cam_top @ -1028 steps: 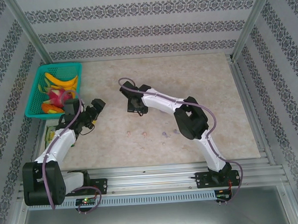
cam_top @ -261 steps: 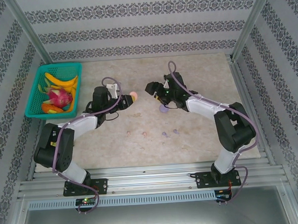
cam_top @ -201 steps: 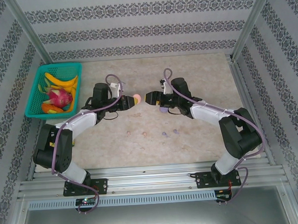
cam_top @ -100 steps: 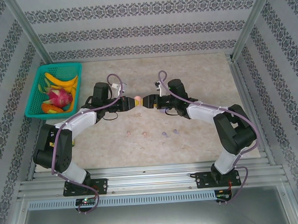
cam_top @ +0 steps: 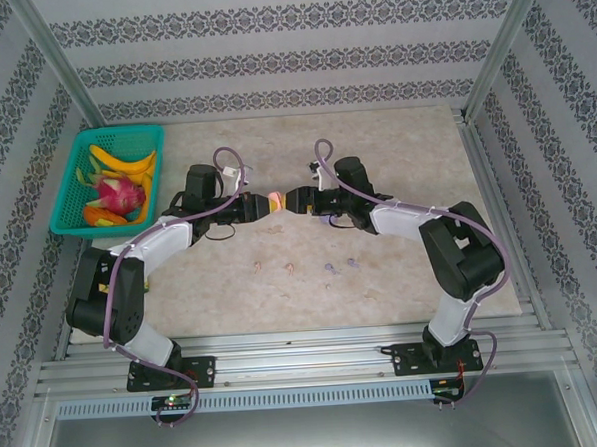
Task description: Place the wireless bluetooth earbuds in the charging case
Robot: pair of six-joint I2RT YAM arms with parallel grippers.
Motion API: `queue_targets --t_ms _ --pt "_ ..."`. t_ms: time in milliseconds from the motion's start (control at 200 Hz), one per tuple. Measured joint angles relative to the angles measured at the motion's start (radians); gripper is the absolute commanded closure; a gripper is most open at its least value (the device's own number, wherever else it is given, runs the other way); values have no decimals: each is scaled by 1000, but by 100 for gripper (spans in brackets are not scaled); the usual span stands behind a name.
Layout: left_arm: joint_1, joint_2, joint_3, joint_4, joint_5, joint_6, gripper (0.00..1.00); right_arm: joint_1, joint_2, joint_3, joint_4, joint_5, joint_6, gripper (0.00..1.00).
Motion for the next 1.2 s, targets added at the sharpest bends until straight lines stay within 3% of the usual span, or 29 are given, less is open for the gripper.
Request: queue_targets --t_ms 445,754,1199 --pt "0 -41 0 -1 26 0 100 -21 39 -58 59 0 47 37" --pt "0 -12 8 2 92 -5 100 -82 -42 -135 123 -114 64 39" --pt "-1 16 22 20 135 -24 100 -68 -50 -95 141 -192 68 48"
